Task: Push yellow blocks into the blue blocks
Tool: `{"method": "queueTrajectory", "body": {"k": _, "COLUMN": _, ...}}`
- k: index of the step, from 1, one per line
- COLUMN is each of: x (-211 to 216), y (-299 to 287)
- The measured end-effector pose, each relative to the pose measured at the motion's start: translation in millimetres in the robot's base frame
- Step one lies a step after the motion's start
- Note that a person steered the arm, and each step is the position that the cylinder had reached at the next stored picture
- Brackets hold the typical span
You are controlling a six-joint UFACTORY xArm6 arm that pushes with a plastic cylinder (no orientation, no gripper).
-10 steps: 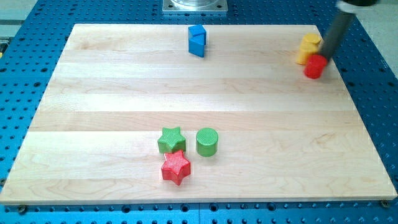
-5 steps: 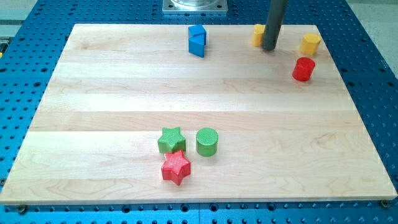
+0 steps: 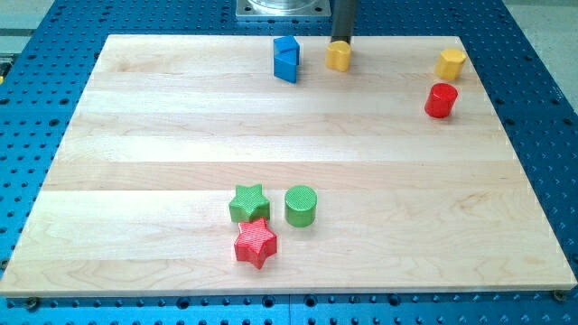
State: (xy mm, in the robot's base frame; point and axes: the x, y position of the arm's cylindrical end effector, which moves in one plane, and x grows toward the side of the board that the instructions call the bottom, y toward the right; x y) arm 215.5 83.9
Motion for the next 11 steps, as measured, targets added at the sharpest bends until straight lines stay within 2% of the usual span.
{"method": "queueTrajectory", "body": {"k": 1, "x": 11.2, "y": 51.1}}
{"method": "queueTrajectory", "body": {"k": 2, "x": 18.0, "y": -1.2}}
{"method": "queueTrajectory", "body": {"k": 3, "x": 35.5, "y": 15.5}}
{"method": "queueTrajectory", "body": {"k": 5, "x": 11.9, "y": 232.0}}
{"method": "queueTrajectory", "body": {"k": 6, "x": 24.8, "y": 252.3}}
{"method": "queueTrajectory", "body": {"k": 7, "x": 55.8, "y": 145.2}}
{"method": "queueTrajectory", "body": {"k": 8, "x": 62.5, "y": 63.3}}
{"method": "queueTrajectory", "body": {"k": 9, "x": 76.2, "y": 130.1}}
{"method": "queueTrajectory", "body": {"k": 10, "x": 107.1, "y": 68.0}}
{"method": "queueTrajectory", "body": {"k": 11, "x": 70.5, "y": -21.1}}
